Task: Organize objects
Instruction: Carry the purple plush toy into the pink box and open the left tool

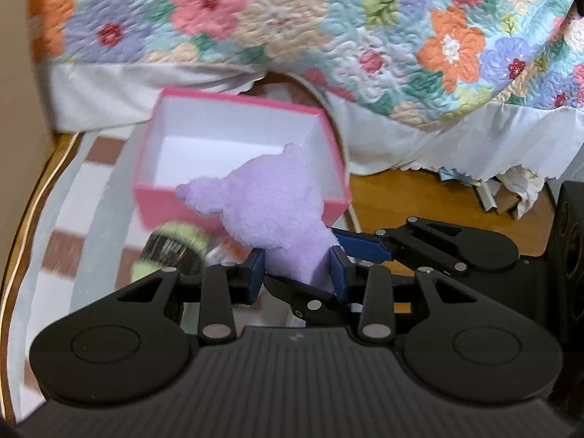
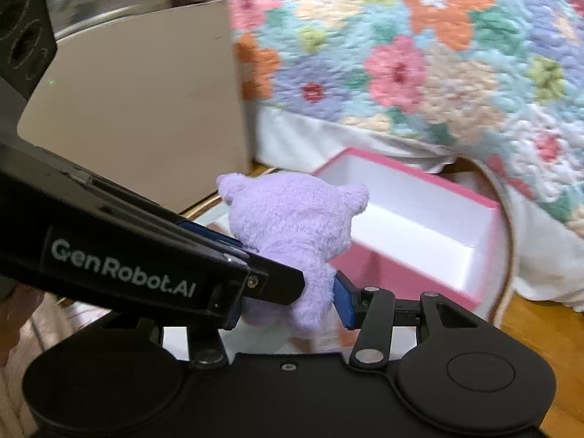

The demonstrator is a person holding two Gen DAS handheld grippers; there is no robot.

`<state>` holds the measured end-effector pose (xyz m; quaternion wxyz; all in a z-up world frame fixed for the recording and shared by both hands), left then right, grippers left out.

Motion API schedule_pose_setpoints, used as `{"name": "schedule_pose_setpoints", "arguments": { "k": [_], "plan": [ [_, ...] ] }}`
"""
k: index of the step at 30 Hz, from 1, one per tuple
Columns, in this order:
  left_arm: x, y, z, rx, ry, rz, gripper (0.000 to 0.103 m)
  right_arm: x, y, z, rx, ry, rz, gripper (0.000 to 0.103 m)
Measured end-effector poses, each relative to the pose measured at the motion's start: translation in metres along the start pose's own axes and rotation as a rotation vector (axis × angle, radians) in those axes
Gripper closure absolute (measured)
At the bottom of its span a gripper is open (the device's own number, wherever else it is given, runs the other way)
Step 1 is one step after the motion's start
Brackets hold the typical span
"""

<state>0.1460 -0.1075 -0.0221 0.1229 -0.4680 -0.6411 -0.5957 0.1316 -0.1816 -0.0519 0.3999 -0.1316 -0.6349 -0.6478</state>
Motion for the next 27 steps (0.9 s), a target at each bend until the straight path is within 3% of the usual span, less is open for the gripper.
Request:
{"name": "schedule_pose_setpoints", "arguments": {
  "k": [8, 14, 22, 27],
  "plan": [
    [-0.077, 0.061, -0.009, 0.011, -0.045, 0.027, 0.066, -0.034, 0.036, -0.075, -0.067, -0.112, 0.026, 0.049],
    [-0.151, 0.086, 0.008, 0.050, -0.084, 0.075, 0.066, -0.089, 0.046, -0.132, -0.160, -0.190, 0.095, 0.049],
    [-0.228, 0.100, 0.041, 0.150, -0.109, 0.151, 0.066, -0.160, 0.047, -0.176, -0.296, -0.203, 0.179, 0.049],
    [-0.261, 0.095, 0.050, 0.213, -0.127, 0.205, 0.067, -0.185, 0.036, -0.187, -0.306, -0.232, 0.234, 0.049]
  ]
}}
Point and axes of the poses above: each gripper's, at about its wrist camera, not at the fingertips, and x roughly against the way its jaws point, z to its left, y to its top, the point moved 10 cm from there along -x, roughly the way its jaws point, and after that the axes turned 8 degrees about -x, right-handed, at the moved point
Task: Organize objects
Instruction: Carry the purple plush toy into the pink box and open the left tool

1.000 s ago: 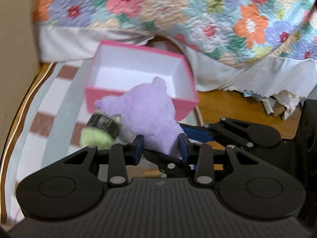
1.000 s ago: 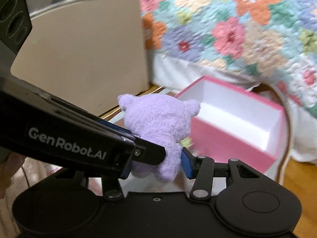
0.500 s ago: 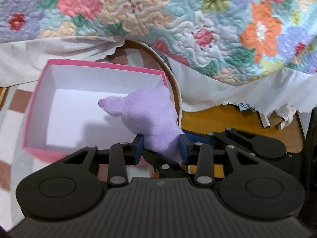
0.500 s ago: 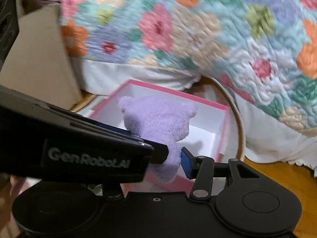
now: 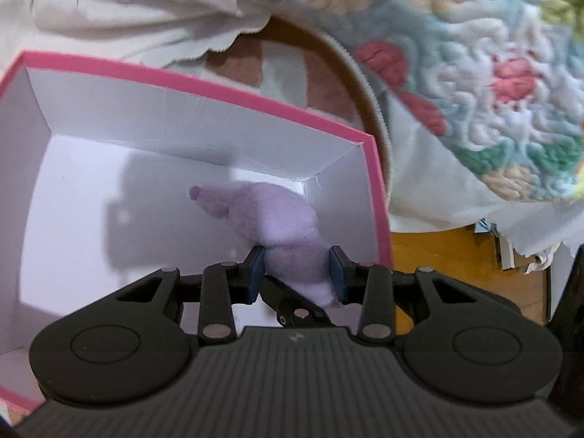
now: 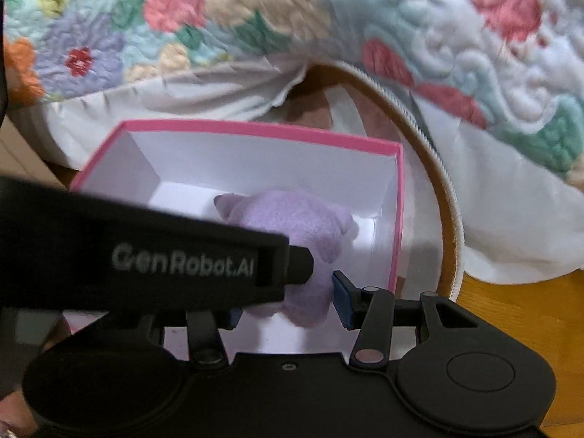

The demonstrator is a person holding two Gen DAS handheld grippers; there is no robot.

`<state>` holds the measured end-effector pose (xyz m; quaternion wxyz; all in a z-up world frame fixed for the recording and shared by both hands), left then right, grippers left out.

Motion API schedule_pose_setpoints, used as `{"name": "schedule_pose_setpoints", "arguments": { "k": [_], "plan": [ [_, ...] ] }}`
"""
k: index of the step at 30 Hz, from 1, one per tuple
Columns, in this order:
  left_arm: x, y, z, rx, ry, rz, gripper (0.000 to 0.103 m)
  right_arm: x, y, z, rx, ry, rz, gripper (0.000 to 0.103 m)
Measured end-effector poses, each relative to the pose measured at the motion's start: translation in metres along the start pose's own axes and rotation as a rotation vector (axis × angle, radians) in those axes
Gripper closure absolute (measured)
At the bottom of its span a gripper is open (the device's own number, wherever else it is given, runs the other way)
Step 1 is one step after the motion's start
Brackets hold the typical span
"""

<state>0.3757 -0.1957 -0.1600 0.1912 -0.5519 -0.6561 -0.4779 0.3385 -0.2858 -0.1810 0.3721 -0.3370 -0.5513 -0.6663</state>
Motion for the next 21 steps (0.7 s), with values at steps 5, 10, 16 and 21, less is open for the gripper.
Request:
{"name": "schedule_pose_setpoints", "arguments": {
  "k": [5, 10, 16, 21],
  "plan": [
    [-0.020, 0.002, 0.005, 0.051, -0.048, 0.043, 0.072, 0.003, 0.001, 0.000, 0.055, -0.023, -0.009, 0.048],
    [-0.034, -0.004, 0.004, 0.048, -0.042, 0.079, 0.073, 0.016, -0.003, -0.007, 0.059, 0.019, -0.019, 0.059],
    [-0.043, -0.011, 0.010, 0.019, 0.079, 0.076, 0.070, 0.023, -0.012, -0.010, 0.036, 0.043, -0.049, 0.068],
    [-0.021, -0.016, 0.017, -0.025, 0.130, 0.060, 0.052, 0.034, -0.026, -0.006, 0.026, 0.068, -0.036, 0.066]
  ]
}}
Point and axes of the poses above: each gripper's, at about its wrist camera, not at the fingertips, and x roughly against the way its jaws point, z to its left, y to its top, the point moved 10 cm from there along -x, roughly the way its jaws point, and after that the axes turned 8 degrees about -x, right-handed, at the moved point
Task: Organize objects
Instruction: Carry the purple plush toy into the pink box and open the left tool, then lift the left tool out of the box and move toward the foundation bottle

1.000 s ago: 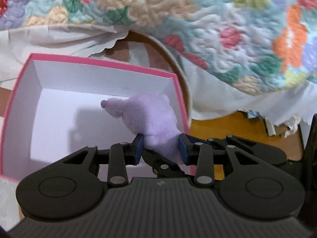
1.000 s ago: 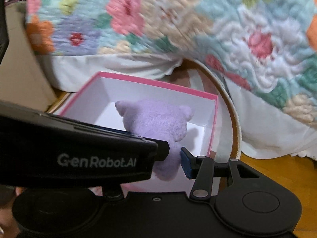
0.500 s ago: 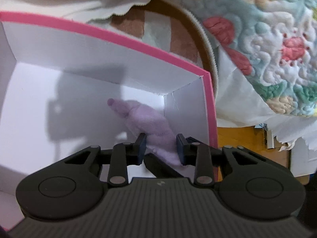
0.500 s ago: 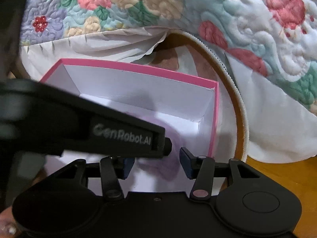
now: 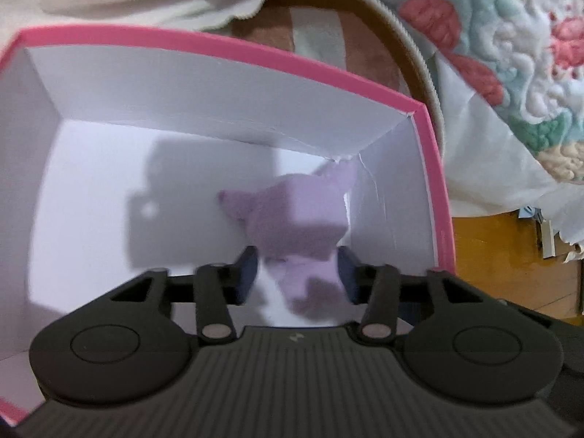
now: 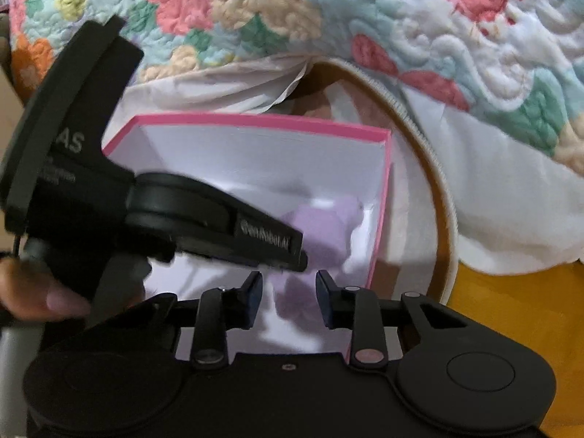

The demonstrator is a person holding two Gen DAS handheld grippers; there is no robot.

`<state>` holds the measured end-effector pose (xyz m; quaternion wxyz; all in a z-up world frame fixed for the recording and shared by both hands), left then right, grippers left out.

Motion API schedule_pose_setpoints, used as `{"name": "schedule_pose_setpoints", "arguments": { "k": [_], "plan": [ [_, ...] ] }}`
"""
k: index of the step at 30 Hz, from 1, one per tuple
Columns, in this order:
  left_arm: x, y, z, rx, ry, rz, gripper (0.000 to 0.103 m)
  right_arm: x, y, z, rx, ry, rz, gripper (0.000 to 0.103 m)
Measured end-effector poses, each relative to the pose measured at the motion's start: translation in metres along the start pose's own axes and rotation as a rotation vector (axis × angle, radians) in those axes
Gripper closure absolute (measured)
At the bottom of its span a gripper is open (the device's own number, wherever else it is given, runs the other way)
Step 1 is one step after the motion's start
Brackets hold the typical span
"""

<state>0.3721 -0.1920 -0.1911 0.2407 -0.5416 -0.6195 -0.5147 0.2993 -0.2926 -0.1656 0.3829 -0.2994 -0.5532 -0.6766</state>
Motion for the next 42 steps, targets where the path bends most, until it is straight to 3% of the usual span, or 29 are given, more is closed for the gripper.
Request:
{"name": "schedule_pose_setpoints", "arguments": {
  "k": [11, 21, 26, 28, 34, 42],
  "plan": [
    [0.109, -0.026, -0.019, -0.211, 0.067, -0.029, 0.043, 0.070, -0.012, 0.024, 0.032, 0.099, 0.008, 0.042],
    [0.200, -0.070, -0.036, -0.293, 0.058, -0.049, 0.041, 0.149, -0.030, 0.063, 0.137, 0.143, -0.042, 0.031],
    [0.238, -0.088, -0.027, -0.299, 0.111, -0.109, 0.027, 0.182, -0.042, 0.083, 0.186, 0.166, -0.069, 0.021],
    [0.245, -0.099, -0.021, -0.300, 0.123, -0.103, 0.025, 0.192, -0.049, 0.088, 0.193, 0.178, -0.078, 0.011],
    [0.245, -0.144, -0.001, -0.319, 0.144, -0.048, 0.016, 0.202, -0.080, 0.099, 0.211, 0.210, -0.081, 0.010],
    [0.228, -0.194, 0.024, -0.302, 0.133, -0.011, 0.011, 0.189, -0.128, 0.111, 0.205, 0.263, -0.067, 0.010]
  ]
}}
Point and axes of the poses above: each gripper's, at about its wrist camera, not at the fingertips, and x roughly against the way its jaws point, z to its left, y to its top, the point moved 10 cm from there along -x, roughly the way its jaws point, and after that the axes turned 8 degrees about -x, right-handed, at the moved point
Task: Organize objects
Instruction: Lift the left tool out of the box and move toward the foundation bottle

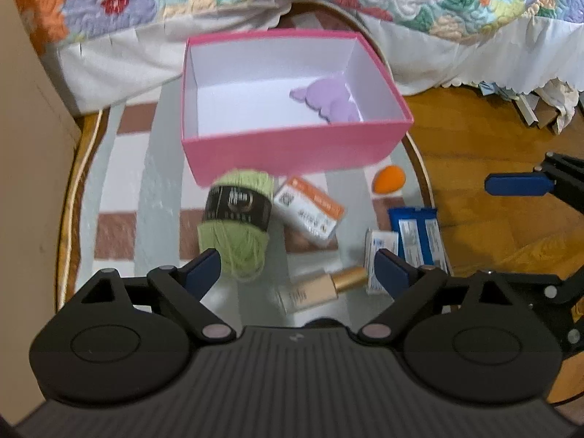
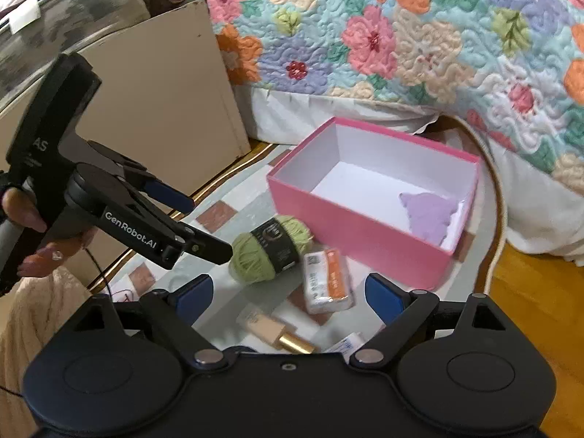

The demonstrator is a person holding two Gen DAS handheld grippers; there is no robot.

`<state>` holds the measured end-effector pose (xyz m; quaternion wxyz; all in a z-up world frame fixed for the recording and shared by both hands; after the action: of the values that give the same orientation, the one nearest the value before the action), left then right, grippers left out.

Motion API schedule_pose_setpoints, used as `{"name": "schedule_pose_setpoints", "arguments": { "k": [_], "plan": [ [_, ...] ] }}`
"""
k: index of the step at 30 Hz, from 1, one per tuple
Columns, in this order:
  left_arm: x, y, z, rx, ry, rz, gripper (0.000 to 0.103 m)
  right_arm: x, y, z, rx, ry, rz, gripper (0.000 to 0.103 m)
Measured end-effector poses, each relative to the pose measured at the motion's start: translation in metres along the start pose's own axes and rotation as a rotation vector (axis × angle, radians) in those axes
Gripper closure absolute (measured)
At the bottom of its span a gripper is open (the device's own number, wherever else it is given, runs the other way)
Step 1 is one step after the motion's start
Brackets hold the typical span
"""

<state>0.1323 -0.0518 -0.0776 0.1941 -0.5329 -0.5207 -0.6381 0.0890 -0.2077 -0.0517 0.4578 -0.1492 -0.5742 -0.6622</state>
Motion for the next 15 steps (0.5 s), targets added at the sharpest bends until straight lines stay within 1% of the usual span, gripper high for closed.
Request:
{"name": "schedule_pose_setpoints", "arguments": {
  "k": [3, 6, 8, 10, 12, 15],
  "plan": [
    [-0.008, -0.016, 0.004, 0.021, -0.009, -0.010, 0.011, -0.012, -0.016, 0.003, -0.004, 0.017, 0.014, 0.010],
    [-0.022, -0.029, 0.005, 0.037, -0.012, 0.005, 0.011, -0.025, -0.029, 0.006, 0.057, 0.006, 0.034, 0.010],
    [-0.034, -0.037, 0.006, 0.056, -0.010, 0.016, 0.011, -0.034, -0.032, 0.010, 0.085, 0.031, 0.053, 0.010],
    [-0.046, -0.044, 0.008, 0.091, -0.021, 0.014, 0.011, -0.045, -0.035, 0.012, 0.110, 0.051, 0.064, 0.010],
    [-0.059, -0.052, 0.011, 0.134, -0.025, 0.023, 0.011, -0.060, -0.040, 0.014, 0.154, 0.036, 0.075, 0.011],
    [-0.078, -0.065, 0.016, 0.208, -0.037, 0.053, 0.011, -0.084, -0.050, 0.018, 0.177, 0.048, 0.133, 0.012]
  ]
}}
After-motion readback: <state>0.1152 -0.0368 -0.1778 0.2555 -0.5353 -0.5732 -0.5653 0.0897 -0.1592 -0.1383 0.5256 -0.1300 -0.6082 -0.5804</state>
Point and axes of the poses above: each gripper's, at about its wrist camera, not at the fingertips, and x roughly against the way its jaws point, z to its left, y to its top, the point moved 10 cm from there along -x, roughly the way its jaws point, and after that the axes turned 8 degrees about -x, right-handed, at the moved point
